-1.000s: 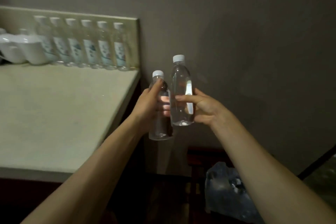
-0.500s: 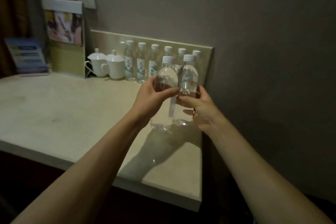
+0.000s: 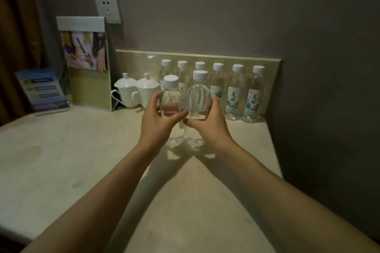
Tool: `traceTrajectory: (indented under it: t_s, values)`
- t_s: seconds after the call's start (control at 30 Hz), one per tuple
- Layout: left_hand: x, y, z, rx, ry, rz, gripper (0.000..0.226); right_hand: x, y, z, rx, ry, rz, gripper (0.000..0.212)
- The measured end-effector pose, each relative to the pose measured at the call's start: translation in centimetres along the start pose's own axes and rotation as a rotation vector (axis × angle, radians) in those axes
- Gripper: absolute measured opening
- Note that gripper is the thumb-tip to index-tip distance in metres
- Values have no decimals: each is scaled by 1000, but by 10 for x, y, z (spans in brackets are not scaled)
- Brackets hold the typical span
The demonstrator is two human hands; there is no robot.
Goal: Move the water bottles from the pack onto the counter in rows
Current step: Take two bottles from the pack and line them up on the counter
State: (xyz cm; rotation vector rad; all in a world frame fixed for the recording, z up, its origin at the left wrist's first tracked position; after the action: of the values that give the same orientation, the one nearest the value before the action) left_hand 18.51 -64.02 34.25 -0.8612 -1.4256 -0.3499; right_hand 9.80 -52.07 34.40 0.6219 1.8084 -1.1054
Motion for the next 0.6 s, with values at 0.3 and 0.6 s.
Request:
traceTrajectory:
  t_s: [0.3, 0.6]
  values:
    - [-26, -51, -14, -20, -65, 38, 60, 22, -29, 48, 151, 70, 104, 73]
    - [-44, -68, -22, -201, -243, 22, 73, 43, -14, 67, 132, 207, 137, 81]
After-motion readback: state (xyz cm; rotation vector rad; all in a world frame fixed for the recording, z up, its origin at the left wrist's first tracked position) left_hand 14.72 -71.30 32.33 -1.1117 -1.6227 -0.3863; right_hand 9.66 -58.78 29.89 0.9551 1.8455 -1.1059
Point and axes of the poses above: each hand's wrist, its own y-axis away from the middle knuckle, its own z-axis out of the palm, x = y × z, the point moved 1 cm from there along -y, towards the middle knuckle, and after that the axes turned 8 degrees about -z, right-handed, at the moved point
